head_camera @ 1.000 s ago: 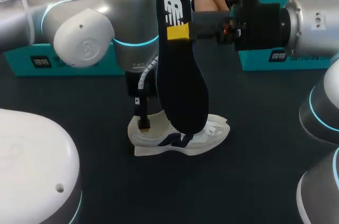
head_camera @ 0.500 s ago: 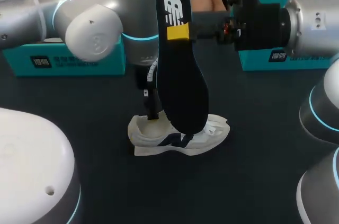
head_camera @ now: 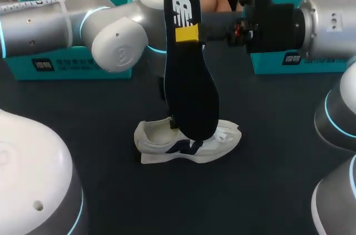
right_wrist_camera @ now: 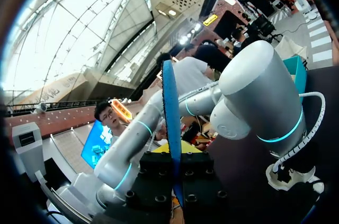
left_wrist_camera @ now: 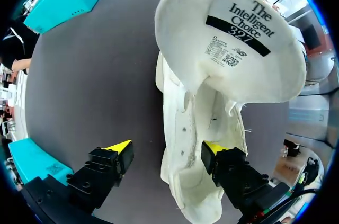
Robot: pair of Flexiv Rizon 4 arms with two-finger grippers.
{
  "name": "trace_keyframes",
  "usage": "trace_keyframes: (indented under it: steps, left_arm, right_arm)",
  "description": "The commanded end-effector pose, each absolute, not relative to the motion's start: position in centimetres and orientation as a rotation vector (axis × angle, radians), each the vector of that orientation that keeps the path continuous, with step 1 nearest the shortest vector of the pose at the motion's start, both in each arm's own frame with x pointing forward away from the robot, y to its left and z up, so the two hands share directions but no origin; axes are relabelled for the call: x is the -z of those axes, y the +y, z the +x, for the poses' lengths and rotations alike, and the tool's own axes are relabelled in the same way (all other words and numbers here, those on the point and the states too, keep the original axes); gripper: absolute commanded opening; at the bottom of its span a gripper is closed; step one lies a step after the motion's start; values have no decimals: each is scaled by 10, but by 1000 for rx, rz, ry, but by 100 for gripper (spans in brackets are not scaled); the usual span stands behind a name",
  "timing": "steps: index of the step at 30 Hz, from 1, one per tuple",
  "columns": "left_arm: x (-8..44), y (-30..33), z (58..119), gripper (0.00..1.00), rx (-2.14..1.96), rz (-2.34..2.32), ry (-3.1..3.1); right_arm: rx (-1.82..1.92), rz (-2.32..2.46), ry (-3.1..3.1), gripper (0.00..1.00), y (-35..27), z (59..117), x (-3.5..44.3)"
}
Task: Take the shoe out of the shoebox, open the shoe tongue, remove and reinsert the insole, then place the shoe into the shoebox
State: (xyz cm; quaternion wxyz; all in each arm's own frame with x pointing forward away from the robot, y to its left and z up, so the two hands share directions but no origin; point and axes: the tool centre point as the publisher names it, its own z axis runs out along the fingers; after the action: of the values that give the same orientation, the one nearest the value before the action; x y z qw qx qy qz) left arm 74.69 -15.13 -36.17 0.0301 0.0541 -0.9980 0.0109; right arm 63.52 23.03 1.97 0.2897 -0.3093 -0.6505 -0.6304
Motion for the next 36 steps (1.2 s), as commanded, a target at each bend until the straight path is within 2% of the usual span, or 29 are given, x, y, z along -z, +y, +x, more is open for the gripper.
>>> trace_keyframes:
  steps: [1,2,3,6,7,12,15,18,19,20,30,36]
  left_arm:
    - [372,-158,747,67,-44,167,-3080]
    - [374,-160,746,54,-44,166,-3083]
    - [375,-161,746,51,-38,167,-3085]
    - [379,-164,746,55,-47,163,-3081]
    - [380,-165,746,51,-45,162,-3081]
    - [382,-167,745,47,-46,161,-3082]
    - [385,-166,744,39,-48,163,-3077]
    - [388,-166,743,23,-50,164,-3066]
    - [388,-166,742,14,-50,163,-3064]
    - [388,-166,741,0,-54,161,-3062]
    - [375,-159,738,0,-198,-90,-2891]
    - [351,-157,746,0,-125,-614,-2524]
  right_arm:
    - [1682,-831,-1737,0,235,635,-20]
    - [1682,-831,-1737,0,235,635,-20]
    - [1682,-831,-1737,0,235,635,-20]
    - [1682,-831,-1737,0,235,635,-20]
    - [1682,-831,-1737,0,235,635,-20]
    - [1682,-831,-1737,0,235,635,-20]
    - [1682,-831,-1737,0,235,635,-20]
    - [1682,-831,-1737,0,235,635,-20]
    - [1682,-831,-1737,0,235,635,-20]
    - [1682,-831,-1737,0,235,635,-20]
    - [1682,-831,-1737,0,235,635,-20]
    - [1682,-831,-1737,0,235,635,-20]
